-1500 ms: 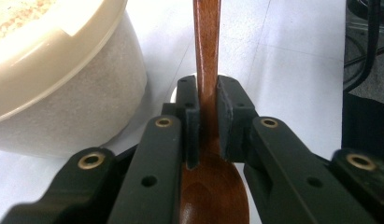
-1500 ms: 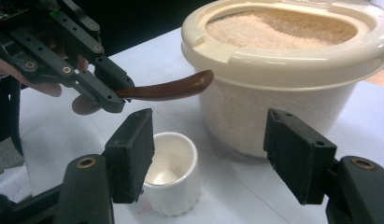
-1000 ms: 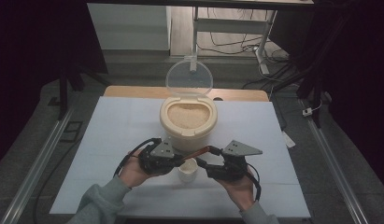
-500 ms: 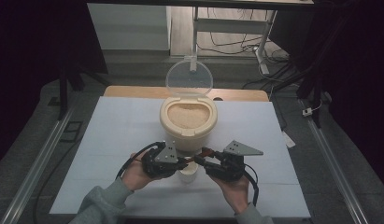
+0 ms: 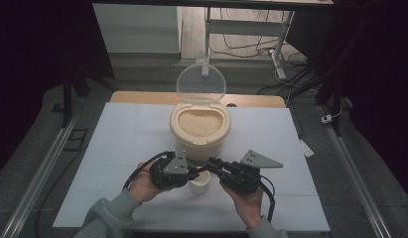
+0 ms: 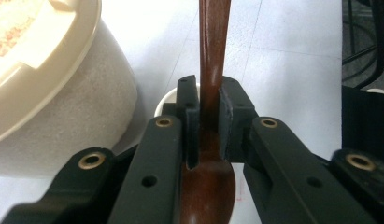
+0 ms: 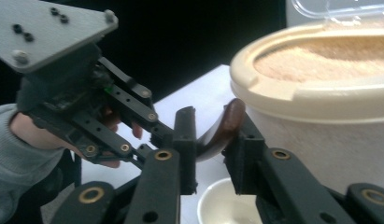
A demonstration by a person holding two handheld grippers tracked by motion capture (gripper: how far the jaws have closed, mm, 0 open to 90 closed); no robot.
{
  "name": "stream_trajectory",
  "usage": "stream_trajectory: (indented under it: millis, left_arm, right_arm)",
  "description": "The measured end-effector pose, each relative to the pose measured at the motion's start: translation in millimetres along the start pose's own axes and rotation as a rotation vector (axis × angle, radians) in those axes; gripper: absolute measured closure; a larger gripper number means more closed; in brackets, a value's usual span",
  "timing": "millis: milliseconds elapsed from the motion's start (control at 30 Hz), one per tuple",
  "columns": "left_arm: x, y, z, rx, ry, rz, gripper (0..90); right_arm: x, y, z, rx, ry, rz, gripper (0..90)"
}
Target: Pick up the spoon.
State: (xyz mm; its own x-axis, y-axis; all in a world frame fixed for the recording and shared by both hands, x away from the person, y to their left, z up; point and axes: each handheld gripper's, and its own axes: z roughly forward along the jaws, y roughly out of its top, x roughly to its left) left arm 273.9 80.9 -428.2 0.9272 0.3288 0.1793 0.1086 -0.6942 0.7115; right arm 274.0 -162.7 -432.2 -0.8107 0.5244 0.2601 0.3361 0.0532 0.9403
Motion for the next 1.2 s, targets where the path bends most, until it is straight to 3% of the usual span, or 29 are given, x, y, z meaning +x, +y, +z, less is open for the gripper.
stream_trajectory:
  millis: [167,433,567,667,833,1200]
  left_arm:
    - [-2.5,1.2,1.0,0.001,0.01,0.006,79.0]
    - [0.2,0.2,-4.2,-0.056,-0.004,-0.062,74.4]
    - [0.0,-1.8,-9.6,-0.08,0.019,-0.126,49.4]
    - [-0.9,-7.3,-16.7,-0.108,0.048,-0.171,35.6]
    - [0.1,-22.5,-29.0,-0.147,0.073,-0.247,27.0]
    - [5.7,-77.6,-39.9,-0.113,0.135,-0.368,23.9]
  right_arm:
    - [2.5,1.1,-0.7,-0.023,0.042,-0.007,82.8]
    - [2.9,4.0,-2.4,-0.064,0.059,-0.009,83.4]
    - [0.6,5.6,-5.2,-0.082,0.062,-0.009,83.5]
    - [-1.9,7.1,-8.2,-0.097,0.064,-0.003,83.5]
    - [-5.5,9.8,-13.4,-0.12,0.058,0.0,83.5]
    - [-16.8,16.0,-26.7,-0.153,0.028,0.0,83.5]
